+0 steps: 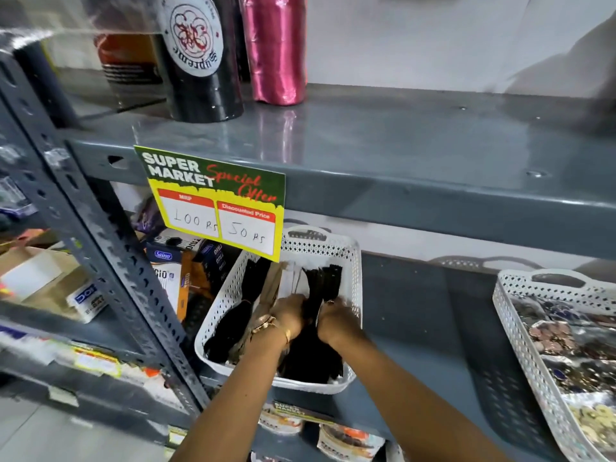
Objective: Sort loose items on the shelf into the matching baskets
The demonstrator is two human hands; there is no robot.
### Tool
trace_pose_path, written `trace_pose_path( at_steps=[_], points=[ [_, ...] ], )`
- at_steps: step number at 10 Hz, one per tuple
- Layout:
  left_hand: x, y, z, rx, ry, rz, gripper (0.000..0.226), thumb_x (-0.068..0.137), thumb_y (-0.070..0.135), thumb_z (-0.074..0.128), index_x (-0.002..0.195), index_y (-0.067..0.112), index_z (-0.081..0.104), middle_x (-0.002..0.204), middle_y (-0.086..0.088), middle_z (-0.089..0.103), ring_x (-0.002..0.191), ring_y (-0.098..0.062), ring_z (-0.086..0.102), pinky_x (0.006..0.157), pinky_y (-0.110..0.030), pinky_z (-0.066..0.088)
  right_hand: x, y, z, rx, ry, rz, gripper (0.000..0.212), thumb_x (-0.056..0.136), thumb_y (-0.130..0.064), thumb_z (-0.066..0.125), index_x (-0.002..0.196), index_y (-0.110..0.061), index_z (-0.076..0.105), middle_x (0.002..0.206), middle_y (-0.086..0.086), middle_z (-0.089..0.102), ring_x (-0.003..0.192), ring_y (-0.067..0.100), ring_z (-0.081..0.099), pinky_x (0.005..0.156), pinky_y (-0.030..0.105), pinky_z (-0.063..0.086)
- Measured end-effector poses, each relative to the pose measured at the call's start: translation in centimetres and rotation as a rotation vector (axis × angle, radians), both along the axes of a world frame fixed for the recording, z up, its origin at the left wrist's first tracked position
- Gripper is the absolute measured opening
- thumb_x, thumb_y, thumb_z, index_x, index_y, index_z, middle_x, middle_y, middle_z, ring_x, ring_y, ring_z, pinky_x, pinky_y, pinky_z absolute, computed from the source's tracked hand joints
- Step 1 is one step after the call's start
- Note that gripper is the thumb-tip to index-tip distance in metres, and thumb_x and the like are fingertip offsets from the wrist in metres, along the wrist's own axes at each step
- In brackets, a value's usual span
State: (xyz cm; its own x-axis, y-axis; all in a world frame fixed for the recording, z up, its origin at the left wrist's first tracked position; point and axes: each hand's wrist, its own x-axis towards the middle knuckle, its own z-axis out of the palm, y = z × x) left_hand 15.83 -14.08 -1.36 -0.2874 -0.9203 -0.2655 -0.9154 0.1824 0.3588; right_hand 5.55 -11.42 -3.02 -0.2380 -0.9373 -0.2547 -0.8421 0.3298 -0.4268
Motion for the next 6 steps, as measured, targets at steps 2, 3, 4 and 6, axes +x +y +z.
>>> trace_pose_path(
  at_steps=[2,3,4,6],
  points=[
    [-1.4,0.3,-0.6,0.000,-0.241,-0.049,0.053,0.100,0.029,0.025,0.146,0.041,0.002,0.141,-0.017,0.049,0.126,-0.036,0.050,0.102,-0.048,0.042,1.1,0.3,-0.2,0.149,0.305,0.067,0.054,0.101,-0.012,0.031,0.148,0.000,0.010,0.157,0.019,0.017,0.143,0.029,0.026,0.114,0.033,0.029],
    [-2.3,0.3,-0.3,0.053,-0.254,-0.018,0.048,0.101,0.035,0.020,0.148,0.031,0.011,0.142,-0.019,0.048,0.128,-0.037,0.047,0.105,-0.050,0.039,1.2,0.4,0.5,0.147,0.418,0.087,0.054,0.100,-0.009,0.034,0.148,0.000,0.011,0.159,0.018,0.014,0.145,0.029,0.020,0.116,0.035,0.027],
    [-1.8,0.6,0.4,0.084,-0.257,0.001,0.048,0.103,0.029,0.017,0.148,0.016,0.019,0.144,-0.021,0.045,0.130,-0.038,0.045,0.108,-0.052,0.037,1.3,0.7,1.4,0.108,0.526,0.139,0.046,0.098,-0.005,0.038,0.144,-0.003,0.031,0.153,0.016,0.033,0.141,0.031,0.031,0.108,0.036,0.039],
    [-1.1,4.0,4.0,-0.531,-0.358,-0.078,0.049,0.086,0.022,0.049,0.134,0.018,0.049,0.113,-0.010,0.070,0.097,-0.024,0.070,0.074,-0.030,0.060,0.4,4.2,5.0,-0.251,0.404,0.023,0.055,0.095,-0.011,0.042,0.146,-0.002,0.023,0.151,0.015,0.030,0.130,0.037,0.039,0.096,0.043,0.047]
  ],
)
